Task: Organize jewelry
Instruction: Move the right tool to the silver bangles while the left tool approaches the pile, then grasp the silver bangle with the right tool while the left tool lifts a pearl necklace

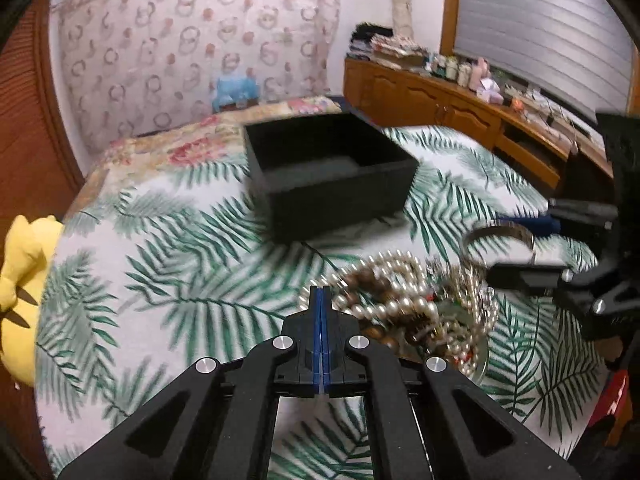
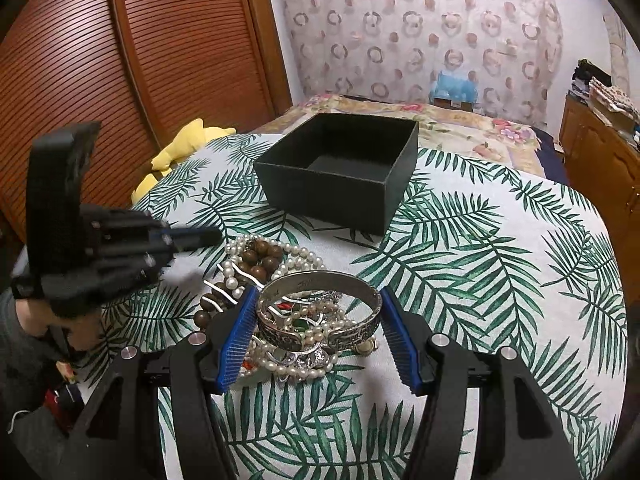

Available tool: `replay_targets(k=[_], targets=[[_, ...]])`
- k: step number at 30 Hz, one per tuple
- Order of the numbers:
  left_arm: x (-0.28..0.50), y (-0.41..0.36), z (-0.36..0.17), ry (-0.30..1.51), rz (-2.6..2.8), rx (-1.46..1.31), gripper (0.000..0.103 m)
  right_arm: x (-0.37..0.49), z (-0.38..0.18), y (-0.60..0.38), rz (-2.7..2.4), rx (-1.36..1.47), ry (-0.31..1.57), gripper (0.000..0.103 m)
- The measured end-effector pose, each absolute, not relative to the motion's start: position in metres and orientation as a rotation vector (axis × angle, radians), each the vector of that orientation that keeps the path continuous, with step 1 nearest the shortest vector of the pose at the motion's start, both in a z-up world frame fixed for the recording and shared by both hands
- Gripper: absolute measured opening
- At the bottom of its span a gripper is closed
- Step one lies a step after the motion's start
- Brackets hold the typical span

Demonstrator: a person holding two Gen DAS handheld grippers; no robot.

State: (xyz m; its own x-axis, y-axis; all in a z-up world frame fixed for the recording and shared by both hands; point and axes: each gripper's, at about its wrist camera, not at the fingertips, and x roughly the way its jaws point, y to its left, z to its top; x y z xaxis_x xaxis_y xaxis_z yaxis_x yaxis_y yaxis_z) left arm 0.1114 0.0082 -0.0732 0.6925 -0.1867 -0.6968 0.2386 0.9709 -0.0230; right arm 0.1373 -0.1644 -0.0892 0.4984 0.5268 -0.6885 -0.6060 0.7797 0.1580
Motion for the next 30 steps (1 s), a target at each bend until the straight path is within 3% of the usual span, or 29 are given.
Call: replay_targets(k=[8, 12, 27, 30], targets=[[0.118, 0.02, -0.064, 0.784, -0.221, 0.049, 0.001, 0.134, -0.088, -0.161, 0.689, -0.118, 0.79, 0.064], [0.128, 0.02, -0.076, 0.816, -0.215, 0.02, 0.025, 0.134, -0.091, -0.161, 0.685, -0.123, 0.797, 0.064], [0.164, 0.005, -0.102, 0.96, -0.197, 0.185, 0.028, 0.134, -0.093, -0.164, 0.682, -0.118, 0.801, 0.064], [0.168, 0.008, -0.102, 0.964, -0.222, 0.155, 0.022, 0.134, -0.094, -0.163, 0.682, -0.121, 0.803, 0.064]])
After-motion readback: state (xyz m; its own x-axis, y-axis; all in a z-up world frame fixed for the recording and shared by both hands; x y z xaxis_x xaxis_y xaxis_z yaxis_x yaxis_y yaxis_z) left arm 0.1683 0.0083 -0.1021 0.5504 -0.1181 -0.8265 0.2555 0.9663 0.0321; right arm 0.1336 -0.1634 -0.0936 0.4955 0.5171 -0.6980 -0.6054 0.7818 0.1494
